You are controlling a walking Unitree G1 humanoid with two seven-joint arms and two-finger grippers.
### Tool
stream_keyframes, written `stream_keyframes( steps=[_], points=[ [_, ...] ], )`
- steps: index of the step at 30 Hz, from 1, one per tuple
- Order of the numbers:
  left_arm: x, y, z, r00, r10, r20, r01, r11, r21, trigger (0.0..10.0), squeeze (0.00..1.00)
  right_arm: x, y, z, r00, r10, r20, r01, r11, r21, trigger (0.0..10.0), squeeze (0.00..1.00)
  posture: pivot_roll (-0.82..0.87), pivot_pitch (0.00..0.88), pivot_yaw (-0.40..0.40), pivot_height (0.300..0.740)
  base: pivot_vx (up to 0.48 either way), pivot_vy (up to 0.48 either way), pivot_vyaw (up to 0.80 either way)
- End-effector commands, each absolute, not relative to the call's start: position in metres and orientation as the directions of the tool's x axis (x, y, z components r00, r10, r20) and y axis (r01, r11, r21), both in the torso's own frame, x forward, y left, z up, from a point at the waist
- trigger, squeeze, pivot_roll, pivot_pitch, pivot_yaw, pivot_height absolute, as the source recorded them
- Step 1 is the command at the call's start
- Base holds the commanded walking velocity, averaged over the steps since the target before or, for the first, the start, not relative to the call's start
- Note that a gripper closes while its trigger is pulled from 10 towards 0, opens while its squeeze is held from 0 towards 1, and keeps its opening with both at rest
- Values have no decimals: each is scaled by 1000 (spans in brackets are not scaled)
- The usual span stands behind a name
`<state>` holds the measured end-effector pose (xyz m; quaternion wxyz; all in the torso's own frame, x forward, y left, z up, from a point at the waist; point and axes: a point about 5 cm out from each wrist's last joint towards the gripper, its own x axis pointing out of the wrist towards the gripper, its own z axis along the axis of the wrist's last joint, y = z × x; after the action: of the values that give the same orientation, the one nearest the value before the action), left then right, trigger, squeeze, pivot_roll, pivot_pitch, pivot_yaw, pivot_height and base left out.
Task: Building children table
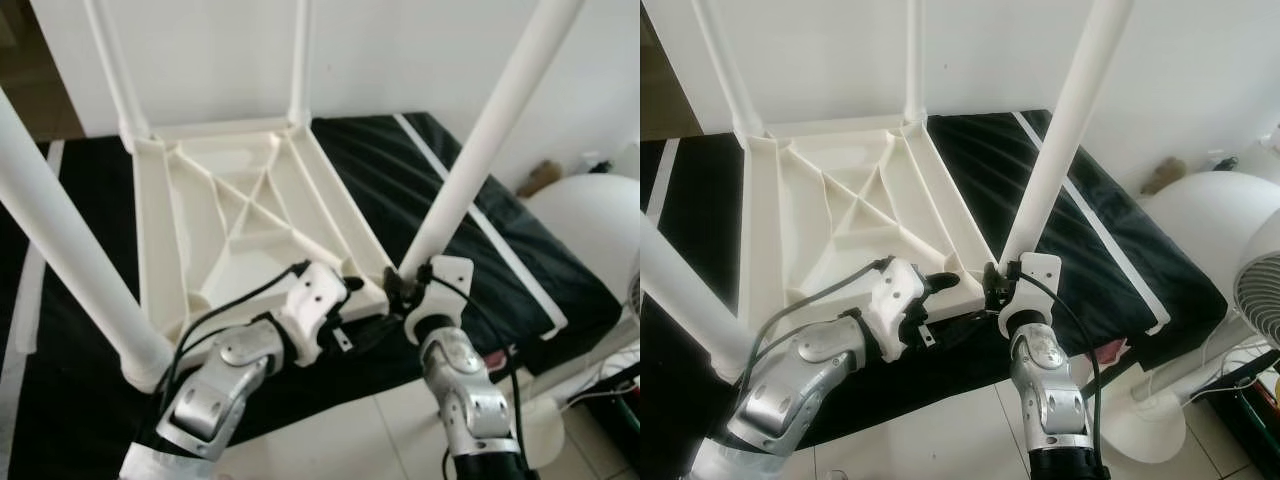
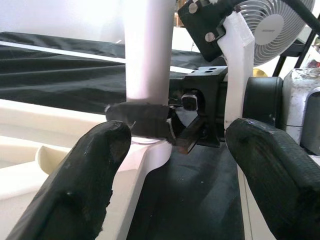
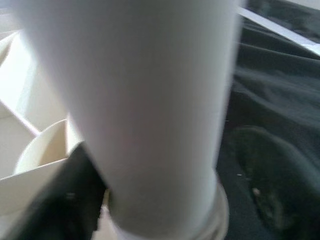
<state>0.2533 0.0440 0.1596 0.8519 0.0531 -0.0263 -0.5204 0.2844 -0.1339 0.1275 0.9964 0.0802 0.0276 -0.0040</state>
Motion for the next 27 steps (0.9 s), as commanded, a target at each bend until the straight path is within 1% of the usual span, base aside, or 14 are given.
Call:
stream_keyframes(
  steps=[1,5,9,11,12,13,14,15,17,19,20,24,26,27],
  points=[
    [251,41,160,421,-907,-14,902,417,114,10000,0,282,-139,129,999,-1,-40,7,986,169,10000,1000,-39,43,-63,740,0,0,0],
    [250,40,159,418,-908,-14,903,414,112,10000,0,281,-142,130,1000,20,-19,-17,986,166,10000,1000,-39,42,-64,740,0,0,0],
    [250,40,158,421,-907,-16,902,417,110,10000,0,278,-149,131,996,88,3,-87,986,140,10000,1000,-39,38,-66,740,0,0,0],
    [250,40,157,422,-906,-16,902,418,109,10000,0,277,-152,131,995,98,4,-97,987,125,10000,1000,-38,33,-66,740,0,0,0],
    [250,41,157,426,-905,-16,900,422,111,10000,0,277,-154,130,995,97,0,-96,988,121,10000,902,-37,31,-67,740,0,0,0],
    [251,42,156,439,-898,-14,893,435,114,10000,0,277,-155,130,995,96,1,-96,987,127,10000,259,-36,28,-67,740,0,0,0],
    [252,42,155,448,-894,-13,889,444,116,10000,0,277,-155,130,995,96,3,-96,987,130,10000,259,-36,28,-67,740,0,0,0],
    [255,44,153,467,-884,-14,878,462,124,10000,0,276,-155,131,995,100,12,-101,986,131,10000,0,-38,27,-64,740,0,0,0],
    [259,47,151,515,-857,-13,847,506,163,10000,0,275,-152,132,992,123,34,-127,984,126,10000,0,-37,23,-62,740,0,0,0],
    [260,48,151,532,-847,-12,834,522,179,10000,0,274,-150,132,990,134,41,-138,983,123,10000,0,-38,23,-59,740,0,0,0],
    [262,49,152,559,-829,3,807,544,229,10000,0,273,-149,131,985,162,63,-167,982,90,10000,0,-37,19,-55,740,0,0,0],
    [262,49,153,562,-827,16,798,547,253,10000,0,272,-150,130,983,173,68,-179,980,87,10000,0,-39,17,-54,740,0,0,0],
    [265,49,153,559,-829,25,798,546,253,10000,0,272,-159,126,975,208,75,-213,975,64,10000,0,-39,12,-50,740,0,0,0],
    [265,49,153,559,-829,25,798,546,253,10000,0,272,-159,126,975,208,75,-213,975,64,10000,0,-39,12,-50,740,0,0,0]
  ],
)
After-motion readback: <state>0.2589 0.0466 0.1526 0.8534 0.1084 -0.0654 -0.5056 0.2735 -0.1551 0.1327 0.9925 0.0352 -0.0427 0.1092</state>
